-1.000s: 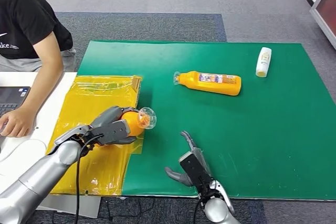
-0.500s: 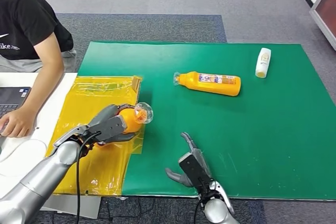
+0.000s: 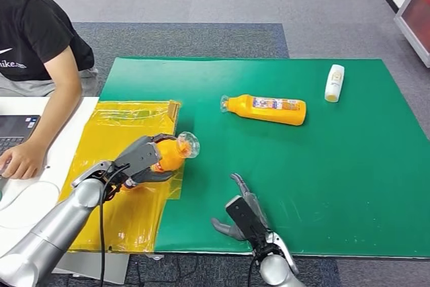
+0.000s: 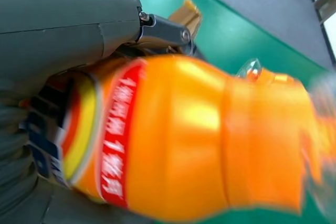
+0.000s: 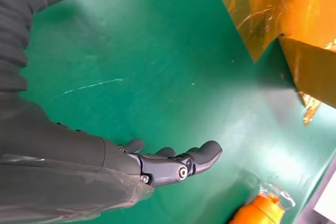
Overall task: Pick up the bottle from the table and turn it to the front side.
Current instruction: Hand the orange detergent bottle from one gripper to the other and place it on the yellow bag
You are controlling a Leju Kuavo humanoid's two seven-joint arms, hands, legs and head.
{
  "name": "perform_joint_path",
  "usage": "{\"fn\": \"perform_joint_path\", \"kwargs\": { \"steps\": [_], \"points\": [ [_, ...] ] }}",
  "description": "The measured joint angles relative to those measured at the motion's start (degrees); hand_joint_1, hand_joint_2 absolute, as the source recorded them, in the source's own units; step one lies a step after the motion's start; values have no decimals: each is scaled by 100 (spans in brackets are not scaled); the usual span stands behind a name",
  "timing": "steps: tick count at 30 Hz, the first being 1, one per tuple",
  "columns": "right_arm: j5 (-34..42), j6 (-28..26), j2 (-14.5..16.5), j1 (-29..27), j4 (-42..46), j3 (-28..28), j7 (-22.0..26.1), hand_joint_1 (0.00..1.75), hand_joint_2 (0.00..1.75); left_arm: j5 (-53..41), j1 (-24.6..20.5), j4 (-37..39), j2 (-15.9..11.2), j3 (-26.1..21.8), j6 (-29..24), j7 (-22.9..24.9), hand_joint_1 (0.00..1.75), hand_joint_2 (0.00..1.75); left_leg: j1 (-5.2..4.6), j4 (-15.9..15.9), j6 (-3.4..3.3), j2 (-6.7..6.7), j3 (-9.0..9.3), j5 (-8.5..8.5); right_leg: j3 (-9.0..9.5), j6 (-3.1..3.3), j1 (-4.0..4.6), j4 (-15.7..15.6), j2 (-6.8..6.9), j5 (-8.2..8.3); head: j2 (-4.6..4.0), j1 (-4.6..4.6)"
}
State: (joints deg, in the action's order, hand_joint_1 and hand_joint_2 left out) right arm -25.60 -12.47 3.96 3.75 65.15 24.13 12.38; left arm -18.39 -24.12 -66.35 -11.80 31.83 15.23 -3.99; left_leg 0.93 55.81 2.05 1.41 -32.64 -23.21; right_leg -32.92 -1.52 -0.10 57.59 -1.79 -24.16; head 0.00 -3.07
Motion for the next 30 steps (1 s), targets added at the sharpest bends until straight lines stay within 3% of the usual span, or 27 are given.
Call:
{"fn": "perform_joint_path", "kwargs": {
  "steps": [23,27,30],
  "points": [
    [68,-85,33,47,-412,-9,-24,0,175,-188,229,323,98,-102,-314,161,0,175,1,-1,-1,5,-53,12,-61,-2,0,1,4,-1,0,1],
    [74,-174,33,-4,-404,-11,-17,0,175,-762,385,152,126,-103,-870,123,0,0,1,0,-3,5,-55,14,-67,-2,0,1,4,-1,0,1],
    [63,-264,33,-114,-319,-52,-28,0,175,-1303,691,-351,198,-163,-1513,-147,0,0,1,0,-4,5,-66,14,-76,-3,-1,0,4,-2,0,1]
  ]
}}
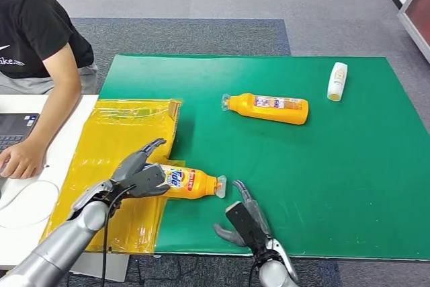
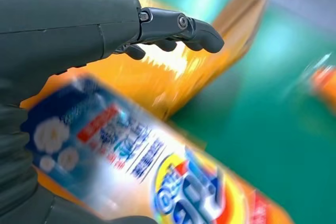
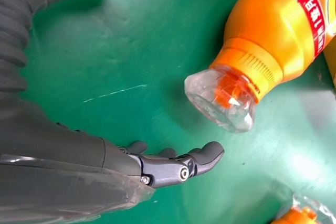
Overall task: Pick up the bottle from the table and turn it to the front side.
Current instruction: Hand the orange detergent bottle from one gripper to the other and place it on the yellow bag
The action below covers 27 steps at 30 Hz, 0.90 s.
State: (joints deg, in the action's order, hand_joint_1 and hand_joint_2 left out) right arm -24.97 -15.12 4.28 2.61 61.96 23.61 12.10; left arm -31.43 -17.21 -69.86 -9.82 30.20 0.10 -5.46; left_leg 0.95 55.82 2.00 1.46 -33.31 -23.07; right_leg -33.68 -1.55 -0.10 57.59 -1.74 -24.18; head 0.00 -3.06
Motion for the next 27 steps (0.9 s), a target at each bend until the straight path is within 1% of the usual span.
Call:
{"fn": "perform_joint_path", "kwargs": {
  "steps": [2,5,7,9,12,16,22,27],
  "points": [
    [-10,-45,0,-74,81,-32,-9,0,175,-153,254,-525,98,-79,-543,-461,0,0,-1,0,-3,0,-8,-4,-5,-1,-1,-1,0,-1,0,0],
    [-51,-86,0,-128,141,-44,-7,0,175,-123,622,-1367,279,-212,-1523,-1372,0,0,-1,0,-8,-1,-12,-14,-8,-3,-2,-5,-2,-2,0,0],
    [-96,-101,0,-121,145,-44,7,0,175,-109,796,-1823,388,-288,-2142,-1780,0,0,-2,0,-11,-2,-14,-17,-9,-5,-2,-8,-1,-4,0,1],
    [-127,-104,0,-85,136,-43,25,0,175,-33,917,-2135,470,-362,-2564,-1998,0,0,-1,0,-11,-2,-16,-17,-11,-6,-2,-9,-1,-5,0,0],
    [-169,-104,-1,-32,101,-43,47,0,175,222,1047,-2364,573,-449,-2834,-2115,0,0,-1,0,-9,-2,-20,-15,-13,-6,-1,-9,-1,-5,0,1],
    [-229,-107,0,-10,35,-26,70,0,175,415,1170,-2460,678,-582,-3132,-2276,0,175,0,0,-7,-1,-20,-11,-14,-5,-1,-8,-1,-3,0,0],
    [-337,-129,0,77,-87,86,75,0,175,644,1235,-2599,833,-725,-3686,-2661,0,175,-1,0,-8,-1,-21,-11,-13,-6,-1,-8,-1,-3,0,0],
    [-365,-141,0,135,-159,160,77,0,175,944,1264,-2739,902,-779,-3837,-2873,0,175,-1,0,-8,-1,-21,-12,-14,-6,-1,-8,-1,-3,0,0]
  ]
}}
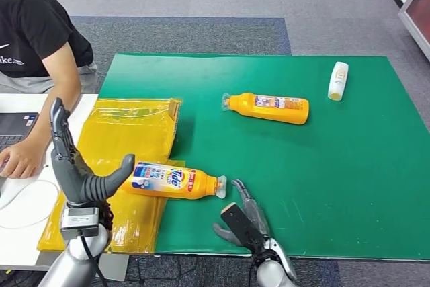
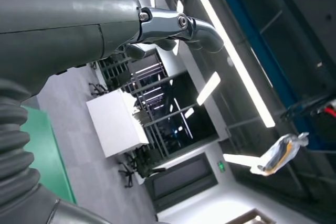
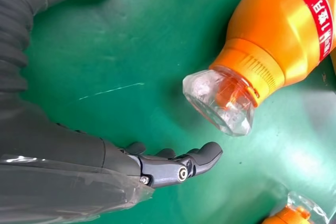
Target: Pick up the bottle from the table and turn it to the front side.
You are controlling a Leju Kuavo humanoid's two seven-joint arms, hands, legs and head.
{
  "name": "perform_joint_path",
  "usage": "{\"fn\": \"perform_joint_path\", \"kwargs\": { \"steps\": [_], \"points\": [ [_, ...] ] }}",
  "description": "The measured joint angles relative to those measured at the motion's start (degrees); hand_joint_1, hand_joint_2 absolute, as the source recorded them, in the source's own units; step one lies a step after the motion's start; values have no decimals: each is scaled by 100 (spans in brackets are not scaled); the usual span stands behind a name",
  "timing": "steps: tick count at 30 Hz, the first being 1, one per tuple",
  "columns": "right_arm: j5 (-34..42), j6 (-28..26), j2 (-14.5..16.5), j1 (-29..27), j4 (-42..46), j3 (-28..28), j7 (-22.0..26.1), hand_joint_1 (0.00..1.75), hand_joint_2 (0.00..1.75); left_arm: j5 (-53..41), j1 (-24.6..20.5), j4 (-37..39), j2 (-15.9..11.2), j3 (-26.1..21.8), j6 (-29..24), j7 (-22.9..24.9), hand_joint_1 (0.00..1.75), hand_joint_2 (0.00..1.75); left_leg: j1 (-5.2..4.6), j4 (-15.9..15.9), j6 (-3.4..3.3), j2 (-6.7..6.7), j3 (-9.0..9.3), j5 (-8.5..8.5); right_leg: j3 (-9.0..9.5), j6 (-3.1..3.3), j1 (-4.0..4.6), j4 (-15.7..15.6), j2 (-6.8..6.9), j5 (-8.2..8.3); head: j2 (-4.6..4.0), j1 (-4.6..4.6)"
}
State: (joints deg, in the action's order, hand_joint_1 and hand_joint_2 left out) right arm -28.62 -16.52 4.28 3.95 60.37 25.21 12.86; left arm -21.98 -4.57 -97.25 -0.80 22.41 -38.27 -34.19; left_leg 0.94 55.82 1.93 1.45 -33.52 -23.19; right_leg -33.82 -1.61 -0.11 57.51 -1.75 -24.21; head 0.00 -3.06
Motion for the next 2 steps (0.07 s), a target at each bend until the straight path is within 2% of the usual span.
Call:
{"fn": "perform_joint_path", "kwargs": {
  "steps": [2],
  "points": [
    [0,-12,0,7,-15,5,11,0,175,95,10,-32,5,-1,28,-21,0,175,0,0,0,0,0,0,0,0,0,0,0,0,0,0]
  ]
}}
